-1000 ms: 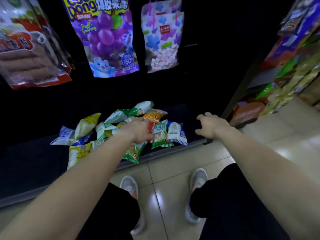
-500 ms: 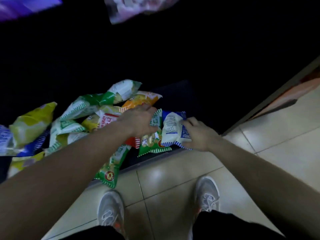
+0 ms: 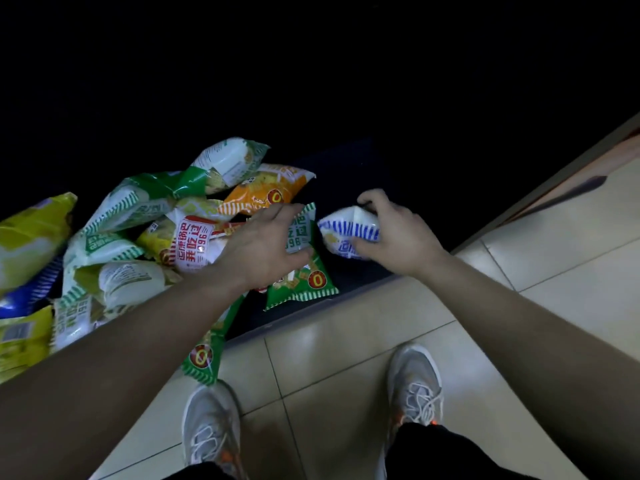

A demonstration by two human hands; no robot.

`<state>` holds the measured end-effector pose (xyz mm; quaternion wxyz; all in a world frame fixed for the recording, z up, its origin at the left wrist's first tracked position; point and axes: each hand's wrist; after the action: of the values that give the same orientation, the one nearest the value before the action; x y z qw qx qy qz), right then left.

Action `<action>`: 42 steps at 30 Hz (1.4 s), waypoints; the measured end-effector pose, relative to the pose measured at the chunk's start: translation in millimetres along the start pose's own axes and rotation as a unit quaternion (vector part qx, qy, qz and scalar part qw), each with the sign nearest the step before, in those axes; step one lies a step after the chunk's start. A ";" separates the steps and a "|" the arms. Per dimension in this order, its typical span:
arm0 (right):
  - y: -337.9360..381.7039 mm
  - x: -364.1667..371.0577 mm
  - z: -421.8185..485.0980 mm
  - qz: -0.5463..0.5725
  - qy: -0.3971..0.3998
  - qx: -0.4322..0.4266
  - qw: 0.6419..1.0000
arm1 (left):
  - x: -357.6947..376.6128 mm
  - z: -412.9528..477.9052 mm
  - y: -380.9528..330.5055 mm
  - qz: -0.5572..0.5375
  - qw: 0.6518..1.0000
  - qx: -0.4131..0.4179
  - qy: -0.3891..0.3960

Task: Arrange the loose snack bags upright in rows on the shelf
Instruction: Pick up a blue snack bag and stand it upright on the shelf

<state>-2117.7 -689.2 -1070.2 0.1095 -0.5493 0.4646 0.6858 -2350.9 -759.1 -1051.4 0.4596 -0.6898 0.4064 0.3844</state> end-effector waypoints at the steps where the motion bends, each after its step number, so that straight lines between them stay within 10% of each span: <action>1: -0.1 -7.8 1.8 0.004 0.003 0.005 1.000 | -0.1 -1.2 -4.0 -0.017 1.000 -0.003 0.001; 10: -16.8 -7.2 15.5 -0.049 -0.053 0.074 0.995 | 9.8 5.4 -7.1 -0.087 0.995 -0.039 0.042; 20: -39.5 -31.7 6.3 0.248 -0.101 0.117 0.956 | 16.8 29.8 2.4 -0.176 0.979 -0.094 0.045; 34: -17.1 -69.1 0.0 0.228 -0.021 0.036 0.973 | -27.7 35.9 -72.9 -0.179 0.975 0.023 0.130; 42: -54.2 -50.8 12.3 0.198 -0.138 0.161 0.957 | -28.7 97.1 -79.3 -0.156 0.985 -0.041 -0.062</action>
<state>-2070.9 -632.1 -1055.2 0.1214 -0.3211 0.6489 0.6791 -2304.3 -641.6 -1027.4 0.5094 -0.7382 0.2483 0.3659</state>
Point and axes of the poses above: each hand's wrist, its own z-axis towards the middle knuckle, its own x-axis out of the palm, y = z × x, and after that the axes turned 14 degrees about -x, right-handed
